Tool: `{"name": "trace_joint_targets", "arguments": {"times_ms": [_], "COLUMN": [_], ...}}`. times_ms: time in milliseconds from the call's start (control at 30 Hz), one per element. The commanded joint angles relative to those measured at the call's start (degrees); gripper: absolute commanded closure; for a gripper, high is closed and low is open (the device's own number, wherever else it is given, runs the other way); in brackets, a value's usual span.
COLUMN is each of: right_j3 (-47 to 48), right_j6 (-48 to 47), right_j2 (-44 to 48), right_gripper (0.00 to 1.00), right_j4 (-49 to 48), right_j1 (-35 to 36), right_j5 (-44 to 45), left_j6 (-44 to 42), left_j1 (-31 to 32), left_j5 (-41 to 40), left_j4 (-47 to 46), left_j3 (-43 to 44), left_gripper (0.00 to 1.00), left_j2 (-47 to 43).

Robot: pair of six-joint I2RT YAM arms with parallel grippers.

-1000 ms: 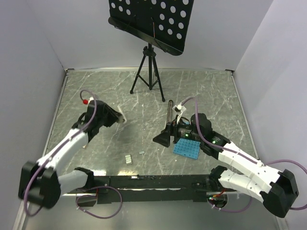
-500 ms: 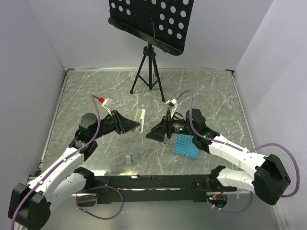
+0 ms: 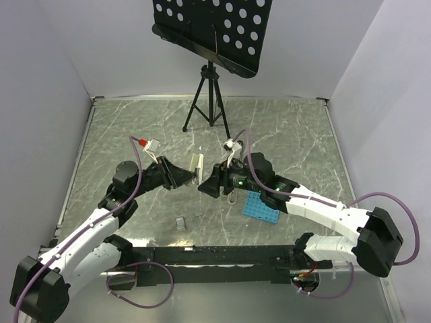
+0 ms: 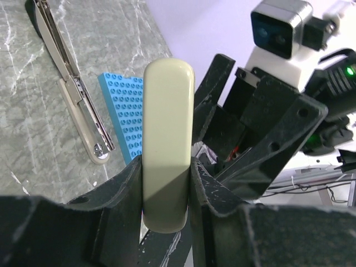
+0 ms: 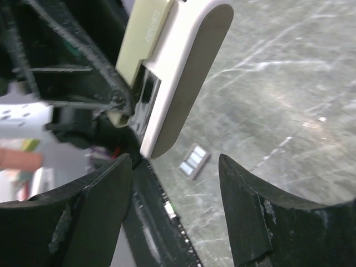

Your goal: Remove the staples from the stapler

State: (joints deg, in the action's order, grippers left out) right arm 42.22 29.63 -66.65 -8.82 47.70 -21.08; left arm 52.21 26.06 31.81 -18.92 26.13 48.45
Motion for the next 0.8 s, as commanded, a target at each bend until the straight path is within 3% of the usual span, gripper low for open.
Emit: {"name": "trace_joint_targets", "arguments": {"times_ms": [0,300,400,567,767], "right_j3": [5.6,10.2,11.4,10.8,9.5], "right_j6": [-4.4,-4.6,-4.8,-5.4,-6.6], "right_j2": [-1.1,-5.2,-6.0,-5.7,-5.1], "right_gripper": [0.32,0.42,0.5,0.73,0.8], "right_j4": [6.3,8.6,10.9,10.7,10.1], "right_j1": [3.8,7.8,9.5,9.8,9.7], "right_j5": [13.9,24.8,29.8,36.5,39.7], "left_j6": [1.8,4.7,4.6,3.0,-0.6], "left_j1": [1.1,2.7,3.1,3.5,3.5], "left_j5": [-2.9,-4.9,-3.8,-3.5,-2.8], "left_j4": [-2.4,-3.9,-6.4,-4.1,3.8], "left_j3": [1.3,0.6,-0.3,-0.4,1.2], "left_gripper": [0.99,0.99,0.99,0.99,0.99], "left_j2": [-1.3,-1.3,-1.7,-2.3,-1.0]}}
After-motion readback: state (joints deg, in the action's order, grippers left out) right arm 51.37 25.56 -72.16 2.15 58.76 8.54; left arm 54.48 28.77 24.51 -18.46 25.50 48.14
